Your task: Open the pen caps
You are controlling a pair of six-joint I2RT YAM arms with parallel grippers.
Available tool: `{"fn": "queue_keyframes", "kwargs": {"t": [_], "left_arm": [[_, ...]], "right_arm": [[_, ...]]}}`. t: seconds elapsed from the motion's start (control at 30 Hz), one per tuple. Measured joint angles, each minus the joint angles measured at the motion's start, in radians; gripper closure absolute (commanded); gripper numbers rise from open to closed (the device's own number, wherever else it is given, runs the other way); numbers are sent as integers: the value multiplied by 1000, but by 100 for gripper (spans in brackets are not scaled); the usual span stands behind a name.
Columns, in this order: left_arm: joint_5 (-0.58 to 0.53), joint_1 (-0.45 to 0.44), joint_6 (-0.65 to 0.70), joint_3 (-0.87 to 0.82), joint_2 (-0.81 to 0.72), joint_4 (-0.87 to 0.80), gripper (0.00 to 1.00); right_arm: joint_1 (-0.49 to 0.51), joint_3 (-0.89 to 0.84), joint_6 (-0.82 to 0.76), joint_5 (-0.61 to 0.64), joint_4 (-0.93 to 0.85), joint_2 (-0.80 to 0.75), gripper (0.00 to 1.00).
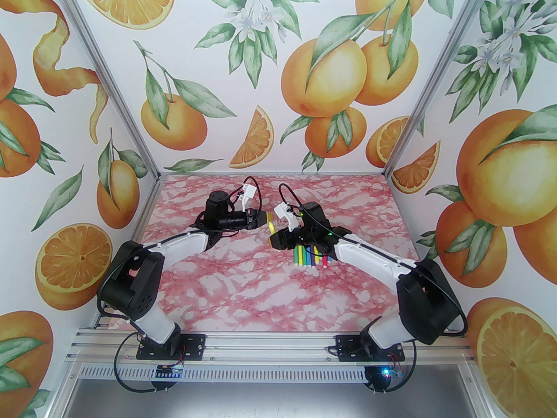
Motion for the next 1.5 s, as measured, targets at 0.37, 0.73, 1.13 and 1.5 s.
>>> {"fn": "queue_keyframes", "kwargs": {"t": [0.37,0.73,1.13,1.5], "left_arm": [[-37,-2,3,42,5,-62,100],[-27,-2,17,100,5,-183,100],[-219,123,33,204,4,-238,100],[-471,117,265,254,-57,-568,100]], "right_arm": [[2,0,-21,-3,2,-1,91],[1,-44,-31,21,24,-54,100],[1,-108,-55,8,-55,-87,100],[-35,-89,-56,208,-138,-114,100]]}}
